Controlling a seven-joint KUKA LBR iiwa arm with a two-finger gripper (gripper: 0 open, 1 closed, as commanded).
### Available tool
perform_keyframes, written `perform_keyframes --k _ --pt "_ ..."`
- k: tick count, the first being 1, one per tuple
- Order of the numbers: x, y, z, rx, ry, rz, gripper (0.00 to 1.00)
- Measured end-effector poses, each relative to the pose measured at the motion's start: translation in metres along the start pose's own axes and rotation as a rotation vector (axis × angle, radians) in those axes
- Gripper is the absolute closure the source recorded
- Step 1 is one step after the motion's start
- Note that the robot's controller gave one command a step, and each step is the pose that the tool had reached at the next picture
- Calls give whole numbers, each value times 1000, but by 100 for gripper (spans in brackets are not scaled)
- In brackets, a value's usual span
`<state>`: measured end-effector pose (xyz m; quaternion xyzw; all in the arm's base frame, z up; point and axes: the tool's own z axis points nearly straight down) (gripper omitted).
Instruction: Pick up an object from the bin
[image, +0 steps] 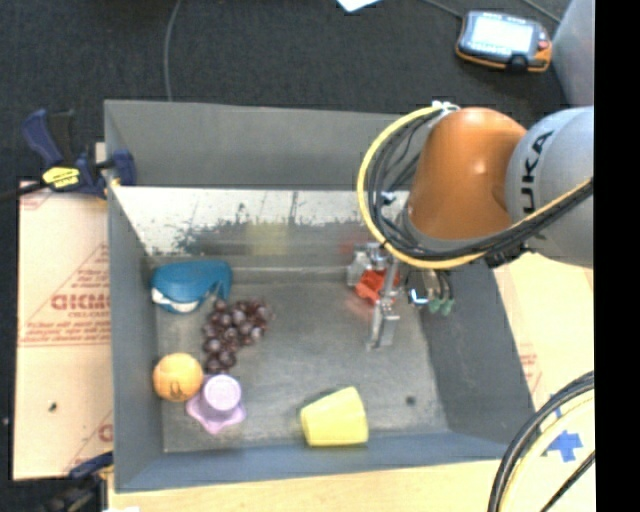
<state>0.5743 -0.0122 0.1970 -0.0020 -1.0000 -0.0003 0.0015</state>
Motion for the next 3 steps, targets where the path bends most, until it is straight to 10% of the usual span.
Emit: perform_keyframes --k 1,2,3 --pt "-2 0 -4 0 -7 0 0" --pt "-39 -73 81 4 -13 -234 0" --pt "-56 -124 60 4 -15 -252 0"
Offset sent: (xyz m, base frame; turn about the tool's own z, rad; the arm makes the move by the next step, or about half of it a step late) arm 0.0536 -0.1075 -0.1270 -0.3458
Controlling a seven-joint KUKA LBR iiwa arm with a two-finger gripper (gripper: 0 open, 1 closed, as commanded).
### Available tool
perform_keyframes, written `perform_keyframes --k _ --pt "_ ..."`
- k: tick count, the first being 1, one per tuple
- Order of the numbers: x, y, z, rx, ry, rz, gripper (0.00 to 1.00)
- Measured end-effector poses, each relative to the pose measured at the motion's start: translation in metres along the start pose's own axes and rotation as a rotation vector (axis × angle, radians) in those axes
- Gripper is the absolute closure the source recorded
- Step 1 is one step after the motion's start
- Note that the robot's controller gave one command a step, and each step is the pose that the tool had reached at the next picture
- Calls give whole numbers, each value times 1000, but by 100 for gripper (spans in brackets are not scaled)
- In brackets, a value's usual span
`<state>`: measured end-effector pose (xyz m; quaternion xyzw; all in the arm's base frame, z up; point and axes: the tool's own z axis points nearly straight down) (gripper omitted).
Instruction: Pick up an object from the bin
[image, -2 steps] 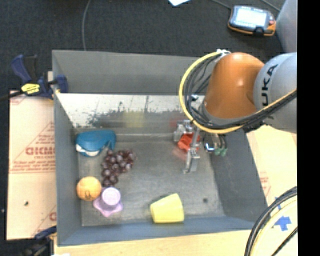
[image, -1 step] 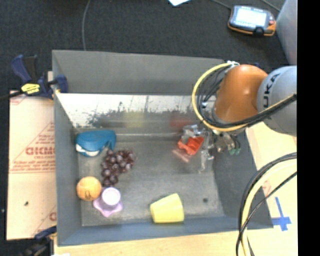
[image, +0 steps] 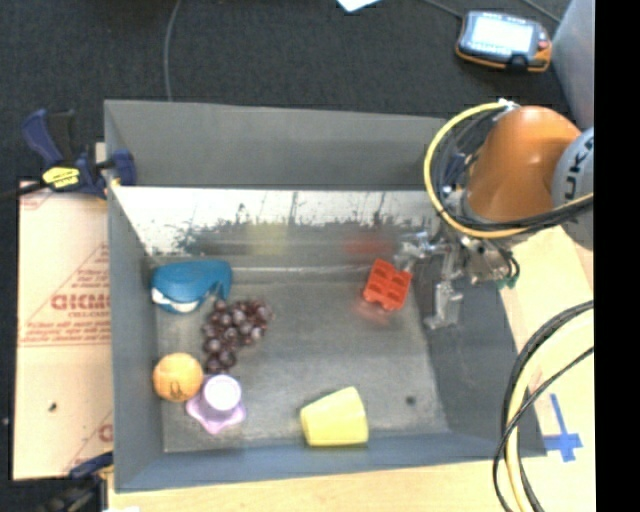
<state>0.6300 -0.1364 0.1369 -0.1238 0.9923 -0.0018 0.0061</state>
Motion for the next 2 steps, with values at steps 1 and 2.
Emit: perform_keyframes --k 1,2 --pt "-28 11 37 0 -2 -159 0" --pt "-28 11 65 -2 1 -34 0"
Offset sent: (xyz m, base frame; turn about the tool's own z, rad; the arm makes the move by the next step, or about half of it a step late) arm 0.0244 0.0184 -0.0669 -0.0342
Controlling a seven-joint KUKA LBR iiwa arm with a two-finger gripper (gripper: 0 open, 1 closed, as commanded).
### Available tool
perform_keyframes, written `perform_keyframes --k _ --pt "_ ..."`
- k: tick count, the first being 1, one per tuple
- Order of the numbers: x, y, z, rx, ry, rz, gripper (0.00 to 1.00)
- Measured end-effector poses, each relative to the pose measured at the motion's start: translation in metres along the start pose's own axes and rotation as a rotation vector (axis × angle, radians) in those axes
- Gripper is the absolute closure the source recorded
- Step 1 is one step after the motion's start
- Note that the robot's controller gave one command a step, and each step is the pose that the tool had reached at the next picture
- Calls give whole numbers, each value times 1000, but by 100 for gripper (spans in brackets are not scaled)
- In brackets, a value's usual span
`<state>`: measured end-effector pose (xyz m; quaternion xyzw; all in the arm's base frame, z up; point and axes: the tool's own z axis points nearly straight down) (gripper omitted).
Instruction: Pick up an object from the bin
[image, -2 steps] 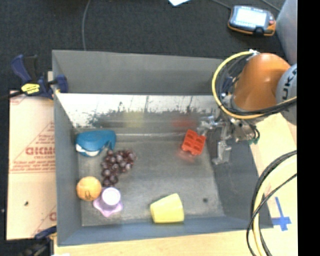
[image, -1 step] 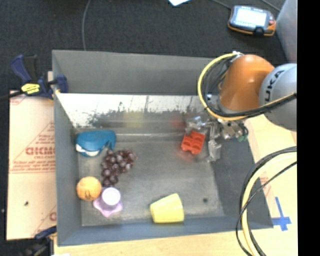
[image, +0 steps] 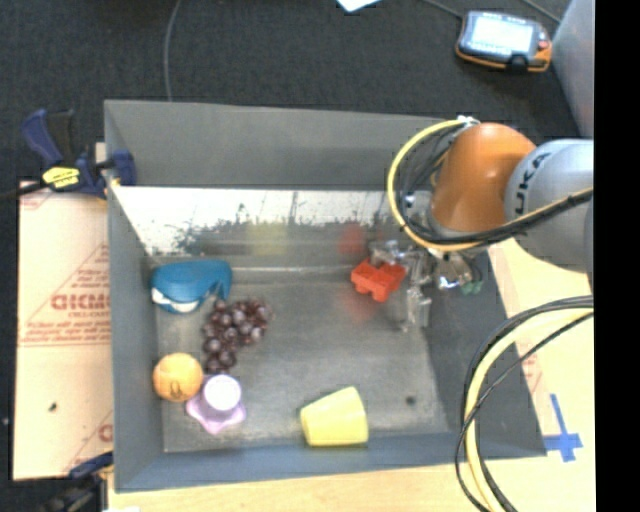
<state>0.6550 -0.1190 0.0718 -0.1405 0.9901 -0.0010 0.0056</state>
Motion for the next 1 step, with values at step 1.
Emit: perform_keyframes --k 1 --pt "2 -6 -3 11 -14 -332 100"
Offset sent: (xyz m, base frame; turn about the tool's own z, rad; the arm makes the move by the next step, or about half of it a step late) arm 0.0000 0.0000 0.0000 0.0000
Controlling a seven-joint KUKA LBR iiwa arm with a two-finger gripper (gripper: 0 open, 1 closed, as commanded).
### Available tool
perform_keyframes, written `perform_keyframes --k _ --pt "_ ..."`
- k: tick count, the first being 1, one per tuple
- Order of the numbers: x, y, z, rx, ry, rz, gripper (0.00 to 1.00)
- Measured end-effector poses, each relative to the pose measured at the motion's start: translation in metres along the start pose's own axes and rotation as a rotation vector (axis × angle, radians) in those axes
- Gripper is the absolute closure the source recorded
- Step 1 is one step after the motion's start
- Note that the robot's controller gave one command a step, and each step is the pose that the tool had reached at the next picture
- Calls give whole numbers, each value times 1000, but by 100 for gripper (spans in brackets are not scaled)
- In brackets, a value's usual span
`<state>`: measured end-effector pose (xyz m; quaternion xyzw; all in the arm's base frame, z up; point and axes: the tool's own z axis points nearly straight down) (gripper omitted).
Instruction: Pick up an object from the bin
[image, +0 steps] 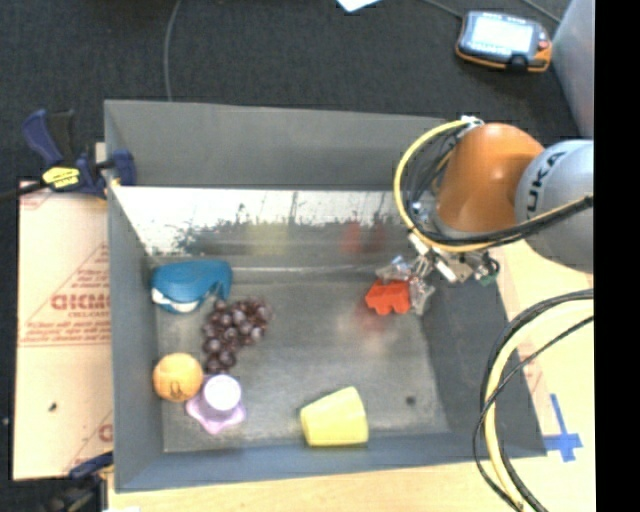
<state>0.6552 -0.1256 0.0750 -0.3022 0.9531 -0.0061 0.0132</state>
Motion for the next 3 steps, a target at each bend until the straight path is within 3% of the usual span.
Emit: perform_keyframes --k 3 --pt "-1 -1 -22 -1 -3 7 100"
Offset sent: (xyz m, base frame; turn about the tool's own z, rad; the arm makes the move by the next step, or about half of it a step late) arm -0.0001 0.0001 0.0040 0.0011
